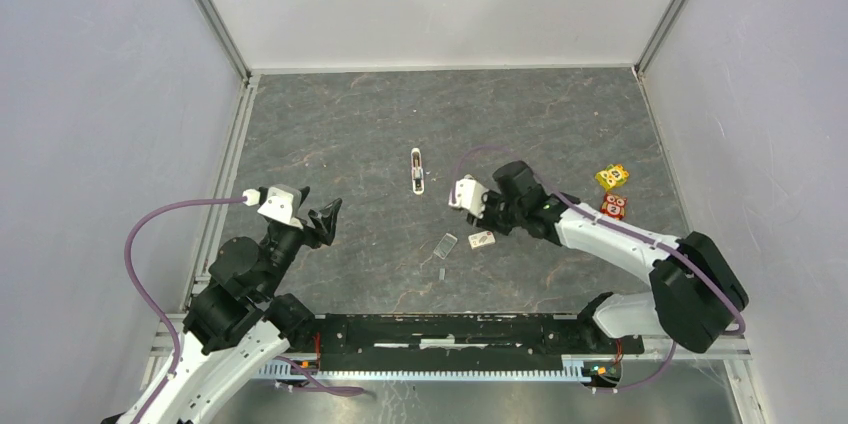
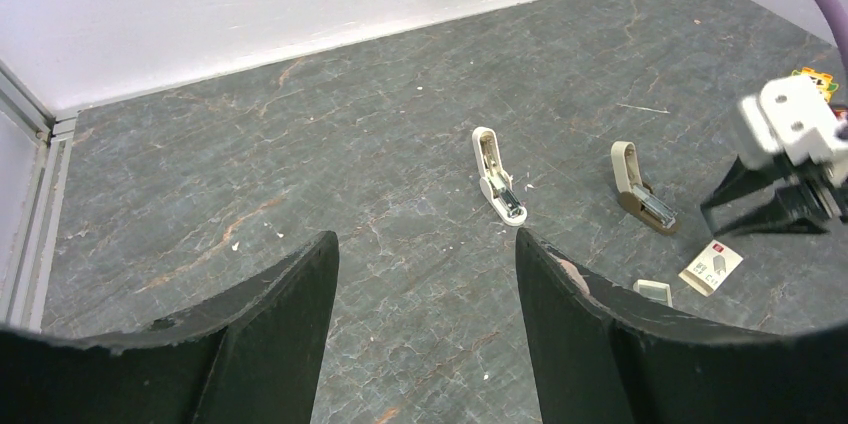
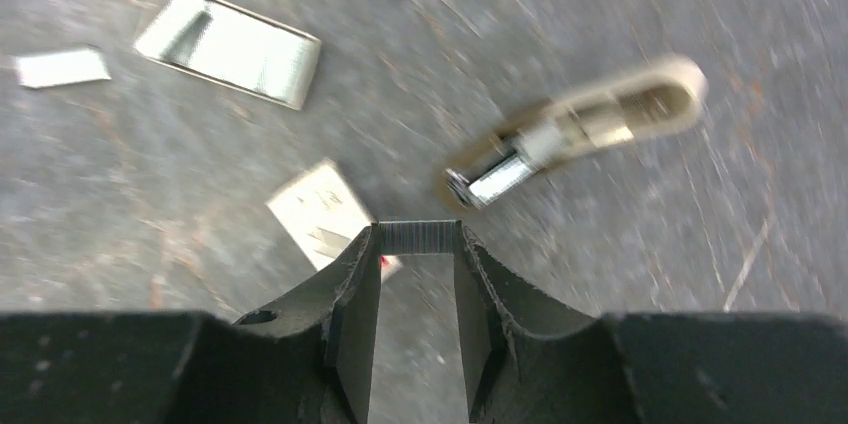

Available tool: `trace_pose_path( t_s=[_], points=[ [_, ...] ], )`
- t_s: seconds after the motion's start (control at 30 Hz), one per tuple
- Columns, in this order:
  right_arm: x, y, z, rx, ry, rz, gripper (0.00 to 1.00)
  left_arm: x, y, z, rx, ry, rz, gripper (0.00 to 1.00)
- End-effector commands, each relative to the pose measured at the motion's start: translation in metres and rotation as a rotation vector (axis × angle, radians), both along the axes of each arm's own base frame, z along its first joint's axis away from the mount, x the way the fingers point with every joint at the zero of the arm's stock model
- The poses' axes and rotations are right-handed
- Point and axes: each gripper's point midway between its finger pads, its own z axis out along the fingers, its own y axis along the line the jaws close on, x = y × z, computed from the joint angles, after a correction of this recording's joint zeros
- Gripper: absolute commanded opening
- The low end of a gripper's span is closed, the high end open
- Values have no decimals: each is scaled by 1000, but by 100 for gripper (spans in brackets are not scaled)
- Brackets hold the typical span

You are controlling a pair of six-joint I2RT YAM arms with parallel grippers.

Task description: Load the staples into the stapler

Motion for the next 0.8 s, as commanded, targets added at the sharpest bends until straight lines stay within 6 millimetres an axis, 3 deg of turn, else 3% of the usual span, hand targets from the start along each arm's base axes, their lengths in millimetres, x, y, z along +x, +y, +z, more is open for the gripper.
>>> trace_pose_path(
  t_s=[0.0,0.1,0.27,0.77],
  points=[
    [27,-35,8,-24,-37,-73,36,4,0,7,33,-42,0,72],
    [36,-56,2,-45,-2,-123,35,4,-1,7,34,-42,-4,72],
    [30,-80,-21,-128,51,-91,37,4,-3,6,34,-39,-8,72],
    [28,-86,-44,-166,88,-73,39,4,-3,7,31,-44,-15,73]
  ],
)
